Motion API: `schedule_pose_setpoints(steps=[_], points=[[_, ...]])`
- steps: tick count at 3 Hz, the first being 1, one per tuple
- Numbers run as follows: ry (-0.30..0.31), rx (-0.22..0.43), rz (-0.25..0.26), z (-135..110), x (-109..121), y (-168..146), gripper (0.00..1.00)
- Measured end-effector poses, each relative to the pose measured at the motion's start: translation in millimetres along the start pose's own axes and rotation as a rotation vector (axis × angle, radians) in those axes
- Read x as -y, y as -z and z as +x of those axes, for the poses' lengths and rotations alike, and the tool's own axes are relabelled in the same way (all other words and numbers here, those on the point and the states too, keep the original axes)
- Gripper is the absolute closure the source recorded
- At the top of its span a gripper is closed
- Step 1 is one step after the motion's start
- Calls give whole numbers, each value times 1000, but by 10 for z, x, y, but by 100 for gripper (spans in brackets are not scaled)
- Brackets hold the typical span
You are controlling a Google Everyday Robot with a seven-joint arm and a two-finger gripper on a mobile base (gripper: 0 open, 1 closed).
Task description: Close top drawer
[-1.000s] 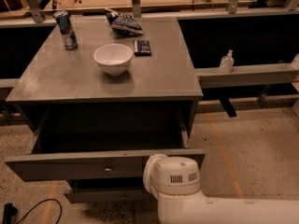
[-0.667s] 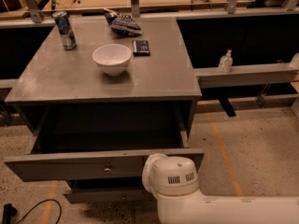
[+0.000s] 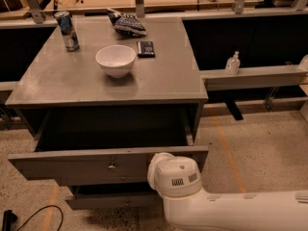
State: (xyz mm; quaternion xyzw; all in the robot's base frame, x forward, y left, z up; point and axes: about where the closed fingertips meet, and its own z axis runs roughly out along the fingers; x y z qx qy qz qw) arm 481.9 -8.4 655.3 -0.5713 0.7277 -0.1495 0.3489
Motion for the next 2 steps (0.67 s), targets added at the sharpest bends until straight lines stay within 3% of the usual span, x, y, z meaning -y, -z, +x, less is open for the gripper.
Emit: schedule_pose_setpoints(steps=[2], points=[[-12, 19, 37, 18, 162, -217, 100]])
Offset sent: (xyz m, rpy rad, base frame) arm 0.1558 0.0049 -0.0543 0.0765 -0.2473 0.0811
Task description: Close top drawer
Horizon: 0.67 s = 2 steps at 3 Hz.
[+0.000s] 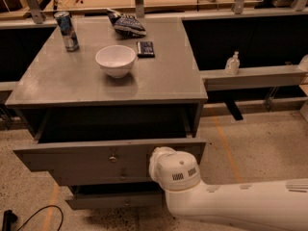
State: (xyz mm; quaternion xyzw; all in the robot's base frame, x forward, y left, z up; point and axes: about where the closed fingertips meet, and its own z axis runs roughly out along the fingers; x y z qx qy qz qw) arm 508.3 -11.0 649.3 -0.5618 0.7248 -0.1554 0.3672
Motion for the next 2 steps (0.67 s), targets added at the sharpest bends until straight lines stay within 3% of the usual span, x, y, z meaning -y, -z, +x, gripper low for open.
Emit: schedule_pose_setpoints(steps=[2], points=[[9, 35, 49, 0, 207, -364, 100]])
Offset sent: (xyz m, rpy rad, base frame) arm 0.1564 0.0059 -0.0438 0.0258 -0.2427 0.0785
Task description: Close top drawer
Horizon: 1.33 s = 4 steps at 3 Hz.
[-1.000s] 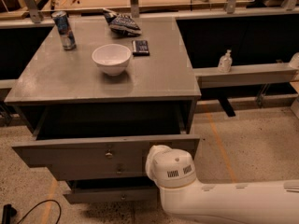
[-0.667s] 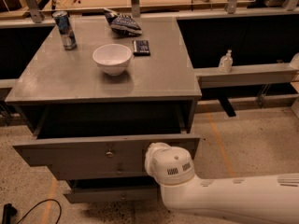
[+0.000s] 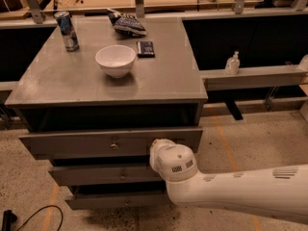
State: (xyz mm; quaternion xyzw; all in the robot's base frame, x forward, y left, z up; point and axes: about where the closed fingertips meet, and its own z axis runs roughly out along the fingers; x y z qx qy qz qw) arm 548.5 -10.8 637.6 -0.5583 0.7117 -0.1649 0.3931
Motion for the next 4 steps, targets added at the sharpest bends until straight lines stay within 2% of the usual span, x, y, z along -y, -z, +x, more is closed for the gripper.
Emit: schedule_pose_setpoints(steps=[2, 3, 4], points=[[18, 44, 52, 22, 238, -466, 100], [18, 44, 52, 22, 206, -431, 100], [8, 64, 17, 16, 192, -297, 100]])
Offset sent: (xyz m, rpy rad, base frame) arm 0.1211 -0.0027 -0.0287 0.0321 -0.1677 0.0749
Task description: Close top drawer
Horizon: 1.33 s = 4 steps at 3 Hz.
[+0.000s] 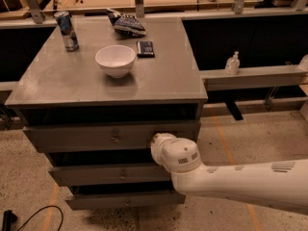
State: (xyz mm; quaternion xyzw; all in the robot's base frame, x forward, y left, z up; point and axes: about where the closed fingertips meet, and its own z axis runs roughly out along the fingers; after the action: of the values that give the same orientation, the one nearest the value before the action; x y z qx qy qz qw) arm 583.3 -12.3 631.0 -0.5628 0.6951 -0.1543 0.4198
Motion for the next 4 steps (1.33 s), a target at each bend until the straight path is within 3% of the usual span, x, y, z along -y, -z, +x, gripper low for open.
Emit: schedule_pose_setpoints(steps=[1, 2, 3, 4], points=[[19, -2, -56, 192, 32, 489, 100], [81, 28, -124, 230, -58, 885, 100], [31, 58, -152, 223, -74, 971, 82], [37, 58, -150, 209, -71, 980, 58]])
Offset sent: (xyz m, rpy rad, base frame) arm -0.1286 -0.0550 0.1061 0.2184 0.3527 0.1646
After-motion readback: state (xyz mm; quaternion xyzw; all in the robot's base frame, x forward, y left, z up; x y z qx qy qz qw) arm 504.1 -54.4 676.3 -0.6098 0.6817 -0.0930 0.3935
